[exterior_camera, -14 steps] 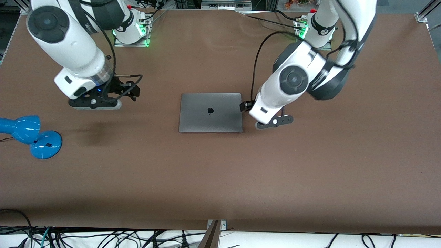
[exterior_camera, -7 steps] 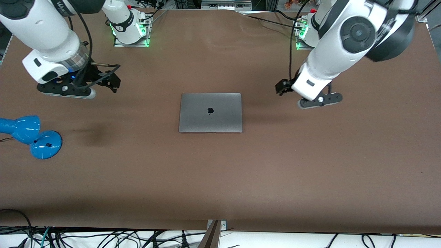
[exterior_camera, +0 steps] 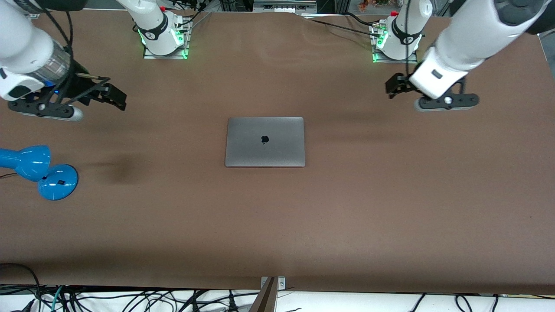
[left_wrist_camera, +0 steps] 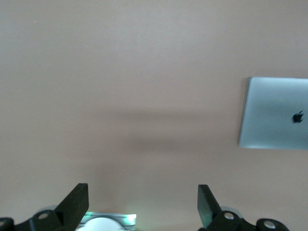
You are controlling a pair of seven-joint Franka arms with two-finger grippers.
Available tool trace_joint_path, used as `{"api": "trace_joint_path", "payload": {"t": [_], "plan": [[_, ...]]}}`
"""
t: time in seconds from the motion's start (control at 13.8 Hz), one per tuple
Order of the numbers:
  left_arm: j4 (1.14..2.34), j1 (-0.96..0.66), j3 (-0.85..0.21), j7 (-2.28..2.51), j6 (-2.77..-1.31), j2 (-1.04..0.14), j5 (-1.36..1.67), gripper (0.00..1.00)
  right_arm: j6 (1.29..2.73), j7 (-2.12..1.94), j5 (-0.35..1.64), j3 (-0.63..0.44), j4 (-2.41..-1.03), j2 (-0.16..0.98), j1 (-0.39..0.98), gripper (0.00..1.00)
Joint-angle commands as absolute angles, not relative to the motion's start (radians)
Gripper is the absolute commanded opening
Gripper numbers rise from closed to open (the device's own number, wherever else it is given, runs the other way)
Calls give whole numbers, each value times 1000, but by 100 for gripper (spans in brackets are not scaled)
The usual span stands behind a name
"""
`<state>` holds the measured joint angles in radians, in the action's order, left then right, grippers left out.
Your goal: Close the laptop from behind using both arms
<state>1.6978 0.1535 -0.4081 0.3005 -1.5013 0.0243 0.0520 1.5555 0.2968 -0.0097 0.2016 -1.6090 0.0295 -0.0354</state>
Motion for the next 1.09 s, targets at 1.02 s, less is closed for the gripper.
{"api": "trace_joint_path", "payload": {"t": [1.02], "plan": [[1730, 87, -130, -110, -1410, 120, -52, 100, 1502, 232, 6, 123, -1629, -11, -48, 100]]}}
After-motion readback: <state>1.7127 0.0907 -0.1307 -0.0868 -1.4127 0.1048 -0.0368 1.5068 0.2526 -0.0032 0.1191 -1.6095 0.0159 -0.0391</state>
